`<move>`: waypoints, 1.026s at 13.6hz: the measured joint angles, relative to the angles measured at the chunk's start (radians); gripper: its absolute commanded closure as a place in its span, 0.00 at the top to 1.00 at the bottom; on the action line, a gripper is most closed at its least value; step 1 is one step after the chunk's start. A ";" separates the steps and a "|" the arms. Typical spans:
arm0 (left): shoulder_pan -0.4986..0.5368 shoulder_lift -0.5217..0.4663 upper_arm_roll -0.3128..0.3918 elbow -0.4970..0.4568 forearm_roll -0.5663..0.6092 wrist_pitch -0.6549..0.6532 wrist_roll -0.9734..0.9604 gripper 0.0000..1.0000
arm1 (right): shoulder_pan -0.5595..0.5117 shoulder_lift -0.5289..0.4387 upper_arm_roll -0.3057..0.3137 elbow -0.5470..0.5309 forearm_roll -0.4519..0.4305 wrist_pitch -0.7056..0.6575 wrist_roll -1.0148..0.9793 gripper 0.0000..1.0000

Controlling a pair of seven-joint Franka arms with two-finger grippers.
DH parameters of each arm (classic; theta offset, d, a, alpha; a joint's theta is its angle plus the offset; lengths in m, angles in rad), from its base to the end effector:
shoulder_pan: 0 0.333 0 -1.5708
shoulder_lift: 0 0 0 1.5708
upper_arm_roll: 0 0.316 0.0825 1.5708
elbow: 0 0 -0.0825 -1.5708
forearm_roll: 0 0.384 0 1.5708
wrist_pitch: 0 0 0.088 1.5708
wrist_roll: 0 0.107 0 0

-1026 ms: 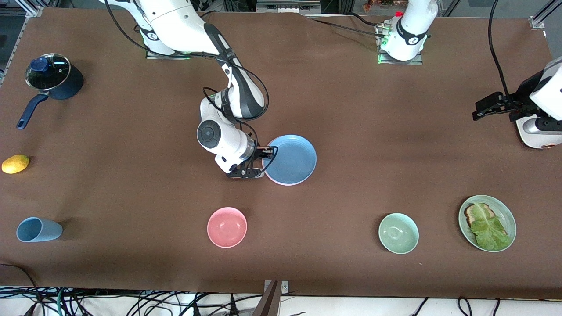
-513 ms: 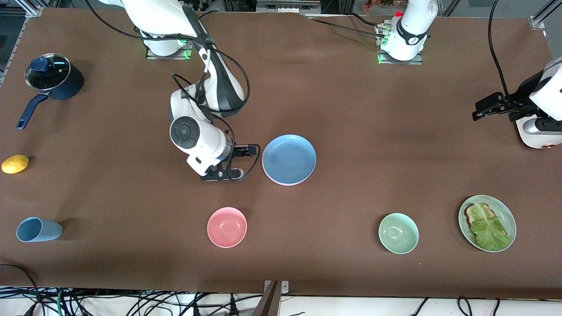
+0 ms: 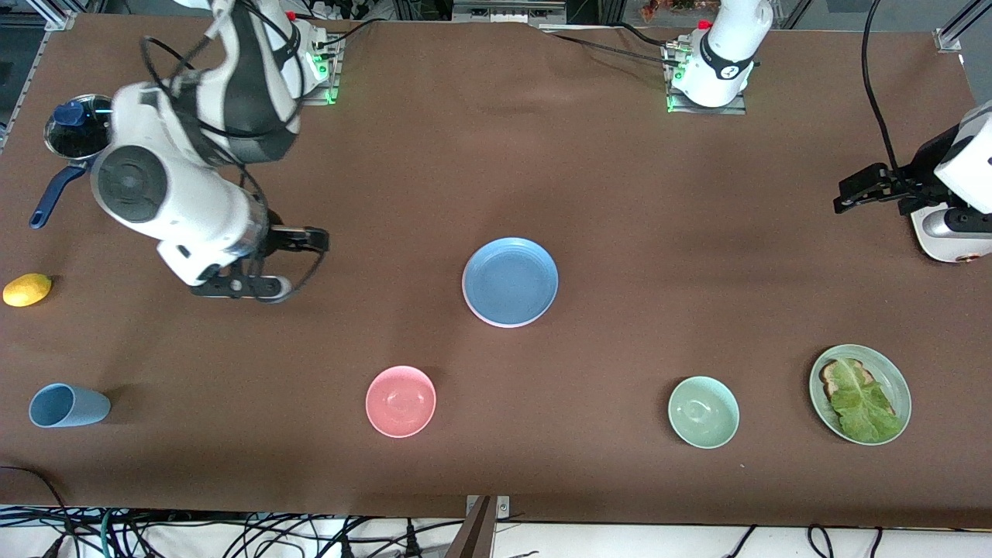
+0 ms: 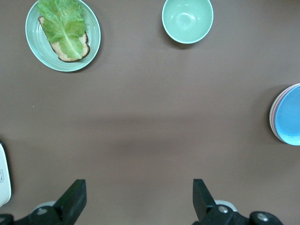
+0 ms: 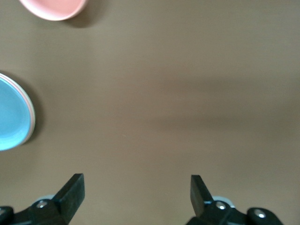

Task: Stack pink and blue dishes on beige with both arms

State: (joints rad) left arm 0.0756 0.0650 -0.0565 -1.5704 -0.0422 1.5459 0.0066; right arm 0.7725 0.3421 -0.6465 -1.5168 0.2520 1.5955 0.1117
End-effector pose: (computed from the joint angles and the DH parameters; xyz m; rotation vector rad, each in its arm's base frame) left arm 0.5694 0.0073 0.5862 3.0915 0.0205 -0.1374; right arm 0.6081 0.1529 0.4824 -3.1048 0.0129 0.3070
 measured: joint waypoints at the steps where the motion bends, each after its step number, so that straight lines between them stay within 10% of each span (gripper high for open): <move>1: 0.000 0.000 0.000 0.000 0.000 0.000 0.000 1.00 | -0.006 -0.024 -0.043 0.001 0.000 -0.031 -0.065 1.00; 4: 0.000 0.000 0.000 0.000 0.000 0.000 0.000 1.00 | -0.118 -0.086 -0.010 0.001 -0.014 -0.067 -0.160 1.00; 11: 0.000 0.000 0.000 0.000 0.000 0.000 0.000 1.00 | -0.563 -0.210 0.562 -0.090 -0.197 -0.007 0.009 1.00; 14: 0.001 0.000 0.000 0.000 0.000 0.000 0.000 1.00 | -0.682 -0.247 0.654 -0.123 -0.216 0.011 0.010 1.00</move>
State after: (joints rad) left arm 0.0762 0.0654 -0.0565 -1.5703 -0.0422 1.5460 0.0066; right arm 0.0902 0.0951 0.0071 -1.6398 0.0365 1.6065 0.1219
